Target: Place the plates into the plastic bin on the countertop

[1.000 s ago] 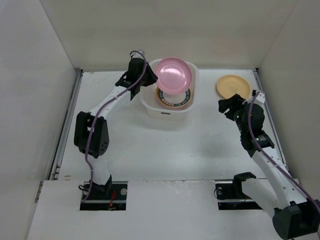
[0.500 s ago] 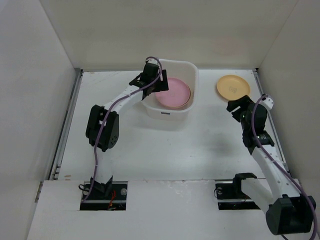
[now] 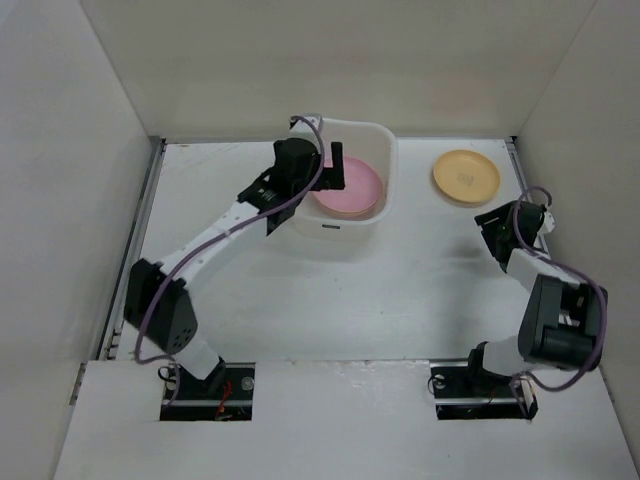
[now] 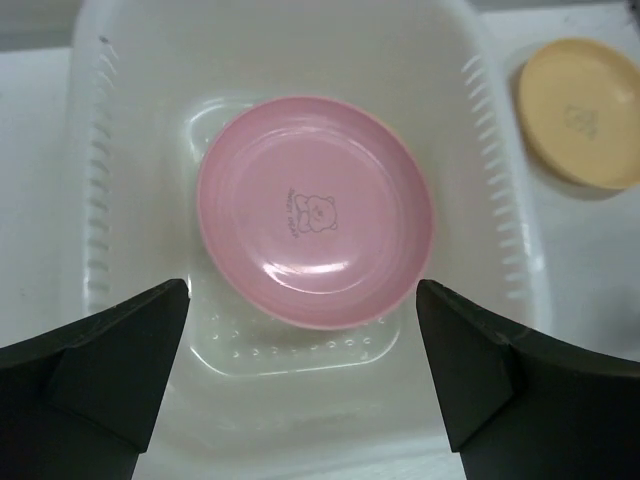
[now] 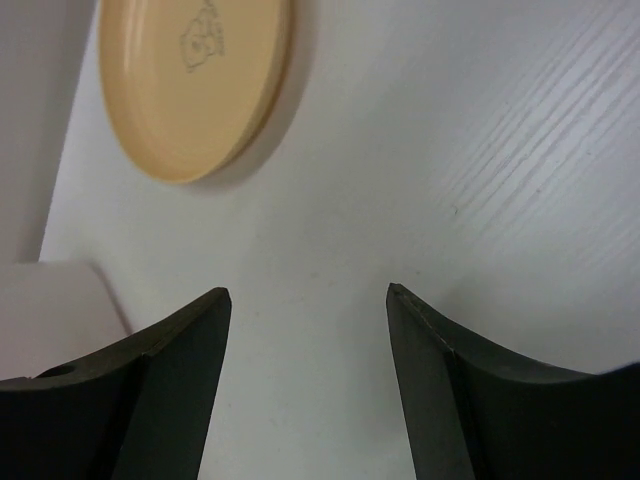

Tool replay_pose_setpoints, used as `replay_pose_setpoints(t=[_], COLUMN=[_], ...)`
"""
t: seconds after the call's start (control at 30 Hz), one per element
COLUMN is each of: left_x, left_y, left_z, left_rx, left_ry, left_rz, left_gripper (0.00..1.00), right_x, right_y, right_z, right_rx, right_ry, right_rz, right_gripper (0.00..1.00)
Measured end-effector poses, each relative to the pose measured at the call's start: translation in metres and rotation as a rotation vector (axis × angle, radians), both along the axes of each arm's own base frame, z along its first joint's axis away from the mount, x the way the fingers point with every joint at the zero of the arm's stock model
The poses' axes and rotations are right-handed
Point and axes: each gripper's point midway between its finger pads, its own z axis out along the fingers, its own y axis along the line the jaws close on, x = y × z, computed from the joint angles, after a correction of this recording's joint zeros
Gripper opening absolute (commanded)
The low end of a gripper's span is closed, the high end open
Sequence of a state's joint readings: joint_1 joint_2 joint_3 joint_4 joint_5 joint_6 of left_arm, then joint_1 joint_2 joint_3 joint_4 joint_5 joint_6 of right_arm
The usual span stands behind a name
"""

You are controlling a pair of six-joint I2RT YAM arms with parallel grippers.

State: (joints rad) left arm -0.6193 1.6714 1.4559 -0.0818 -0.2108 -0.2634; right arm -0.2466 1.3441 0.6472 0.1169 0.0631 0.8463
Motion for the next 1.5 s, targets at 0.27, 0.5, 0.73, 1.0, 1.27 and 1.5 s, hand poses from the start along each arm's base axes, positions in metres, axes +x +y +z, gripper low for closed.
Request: replay_pose_setpoints(t=[0.27,0.5,0.73,1.0,1.27,1.5], left_x=[-0.081,-0.111,-0.130,-0.157,-0.176,-0.184], left_y=[0.056,0.096,0.130,0.159,0.187,0.199], left_z=[0.055,0.001,0.012,0.026,0.020,0.005], left_rx=[-0.159,-0.108,-0.125,-0.147,-0.134,-0.127], left_ry=[-0.201,-0.119,-0.141,-0.154,-0.144,-0.121], left_rz=[0.075,0.152,0.211,0.255,0.314,0.348], left_gripper=[1.00,1.00,1.00,1.00,1.00,1.00], right_x=[0.049,0.098,0.122,0.143,0.149,0.121], right_y=[-0.007,-0.016,-0.025,-0.031,-0.025,0.025], right_z=[-0.047,-0.039,-0.051,-0.057,-0.067,-0.024], right_rx=[0.185,0.249,0.307,0.333,0.364,0.337], right_ry=[0.055,-0.003,0.008,0.043,0.058,-0.014], right_rz=[-0.018,-0.033,-0.066,-0.081,-0.079,0.026], right_gripper=[0.67,0.66,0.63,0.22,0.00,0.00])
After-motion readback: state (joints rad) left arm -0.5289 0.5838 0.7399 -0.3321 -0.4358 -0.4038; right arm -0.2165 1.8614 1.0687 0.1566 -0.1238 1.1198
